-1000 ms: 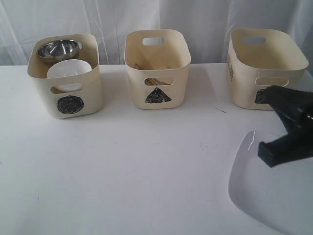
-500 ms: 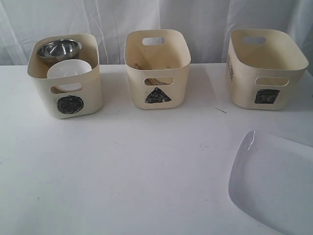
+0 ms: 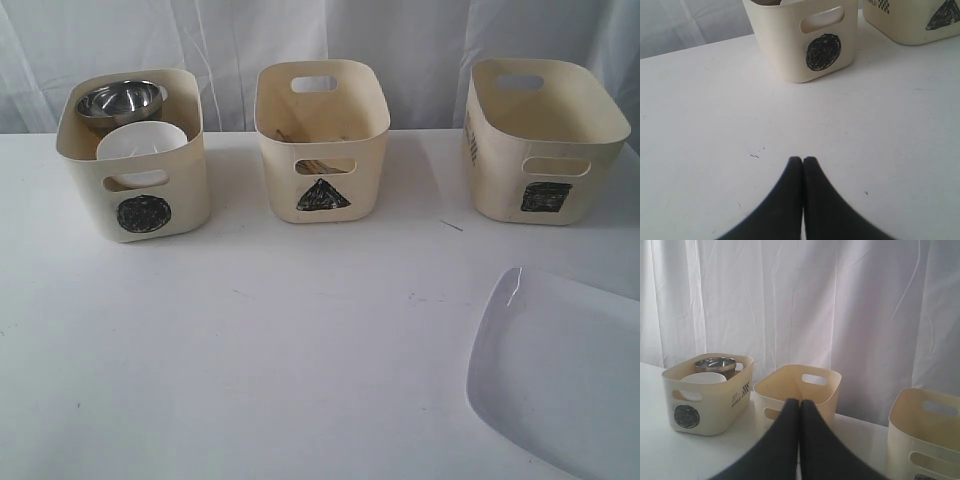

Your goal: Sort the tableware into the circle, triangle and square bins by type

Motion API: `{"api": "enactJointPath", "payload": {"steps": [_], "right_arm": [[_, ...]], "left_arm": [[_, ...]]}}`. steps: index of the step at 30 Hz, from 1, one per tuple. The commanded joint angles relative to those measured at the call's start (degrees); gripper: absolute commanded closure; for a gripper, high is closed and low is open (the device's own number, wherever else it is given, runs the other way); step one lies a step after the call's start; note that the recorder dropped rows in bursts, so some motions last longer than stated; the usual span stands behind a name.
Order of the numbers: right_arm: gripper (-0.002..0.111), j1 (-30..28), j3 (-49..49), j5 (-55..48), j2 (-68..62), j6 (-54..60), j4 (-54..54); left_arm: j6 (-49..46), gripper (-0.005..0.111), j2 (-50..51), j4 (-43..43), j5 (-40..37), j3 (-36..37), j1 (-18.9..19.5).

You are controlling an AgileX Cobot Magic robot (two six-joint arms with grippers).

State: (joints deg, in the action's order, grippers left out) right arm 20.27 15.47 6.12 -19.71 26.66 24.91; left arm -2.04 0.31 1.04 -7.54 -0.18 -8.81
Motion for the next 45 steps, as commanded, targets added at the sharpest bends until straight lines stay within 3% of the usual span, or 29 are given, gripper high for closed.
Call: {"api": "enactJointPath", "payload": {"steps": [1, 6, 10, 12, 18, 29, 34, 45], "right_arm": [[0.108, -0.4, -0.3, 0.1, 0.3, 0.1, -0.1], [0.108, -0.4, -0.3, 1.3, 0.9, -1.7, -3.4], [0.108, -1.3, -2.3, 2.6, 4.2, -18.5, -19.3], [0.108, -3.1, -4.2, 2.2, 6.1, -22.4, -22.0], [0.108, -11.0, -9.0, -0.1, 10.7, -24.2, -21.9], [0.108, -20.3, -10.8, -6.1, 16.8, -28.8, -23.0], [0.108, -22.3, -11.3, -9.9, 18.4, -34.7, -28.9], [0.108, -22.6, -15.5, -9.9, 18.4, -33.9, -29.4]], "left_arm": [[0.1, 0.107, -0.3, -0.1, -0.2, 0.2, 0.1], [0.1, 0.107, -0.3, -0.1, -0.2, 0.2, 0.1], [0.1, 0.107, -0.3, -0.1, -0.2, 0.2, 0.1], [0.1, 0.107, -0.3, -0.1, -0.2, 0.2, 0.1], [0.1, 0.107, -0.3, -0.1, -0.2, 0.2, 0.1], [0.1, 0.107, -0.3, -0.1, -0.2, 0.2, 0.1], [0.1, 0.107, -0.3, -0.1, -0.2, 0.2, 0.1], [0.1, 0.107, -0.3, -0.1, -0.2, 0.2, 0.1]]}}
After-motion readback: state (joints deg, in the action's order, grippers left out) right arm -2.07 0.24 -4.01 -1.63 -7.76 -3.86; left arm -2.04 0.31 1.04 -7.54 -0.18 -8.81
